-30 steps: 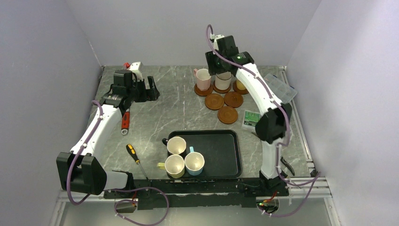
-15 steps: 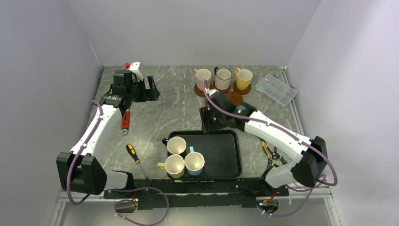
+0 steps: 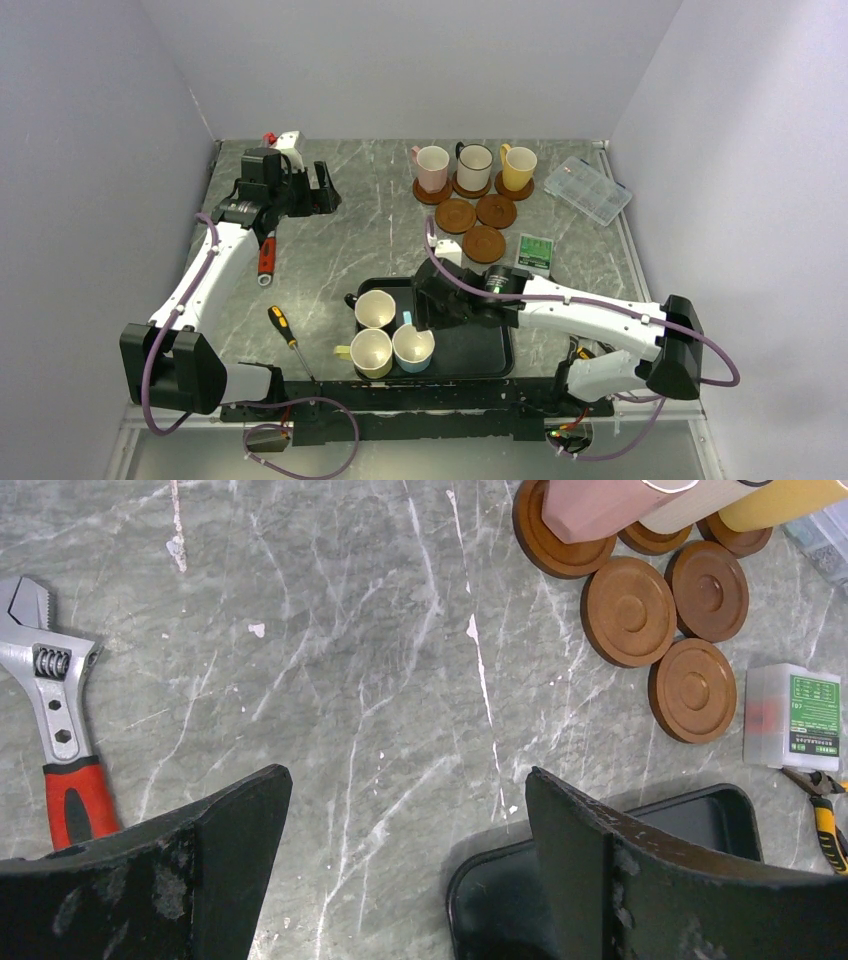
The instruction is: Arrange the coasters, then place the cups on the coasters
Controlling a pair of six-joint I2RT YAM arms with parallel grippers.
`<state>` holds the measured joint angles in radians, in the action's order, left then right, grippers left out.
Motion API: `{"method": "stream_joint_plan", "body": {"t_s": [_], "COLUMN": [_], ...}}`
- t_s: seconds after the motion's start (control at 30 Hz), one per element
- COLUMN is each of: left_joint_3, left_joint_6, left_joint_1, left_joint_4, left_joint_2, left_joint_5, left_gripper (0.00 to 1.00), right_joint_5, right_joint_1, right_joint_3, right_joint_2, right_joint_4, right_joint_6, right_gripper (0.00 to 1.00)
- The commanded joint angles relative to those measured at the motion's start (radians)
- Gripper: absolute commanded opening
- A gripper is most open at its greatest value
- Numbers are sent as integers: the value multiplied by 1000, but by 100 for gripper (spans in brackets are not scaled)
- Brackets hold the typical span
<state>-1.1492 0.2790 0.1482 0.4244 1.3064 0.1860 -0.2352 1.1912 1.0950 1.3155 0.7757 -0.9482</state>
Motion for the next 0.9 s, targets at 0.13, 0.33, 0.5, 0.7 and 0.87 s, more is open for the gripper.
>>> {"method": "stream_joint_plan", "body": {"t_s": [0.13,0.33,0.5,0.7,0.87], "left_joint_3": [-5,-4,-6,-5,-7], "left_joint_6": [18,19,20,16,16], "left_joint_1": [-1,-1,-1,-1,-1], "left_joint_4": [-41,-42,-39,-37,-35], "left_joint_2": [-25,-23,-16,-15,-12], "left_joint_5": [32,33,37,29,29], "left_gripper": [93,93,93,93,93], "right_joint_5": [-125,-113,-121,-161,-192], "right_joint_1": [76,105,105,93,70], "right_joint_3": [67,76,79,96,114], "right_joint_2": [96,141,145,148,149], "right_joint_4": [181,205,197,204,198], "right_joint_6": [-162,-190,-166,-23,129], "right_gripper": [46,44,31,15,9]}}
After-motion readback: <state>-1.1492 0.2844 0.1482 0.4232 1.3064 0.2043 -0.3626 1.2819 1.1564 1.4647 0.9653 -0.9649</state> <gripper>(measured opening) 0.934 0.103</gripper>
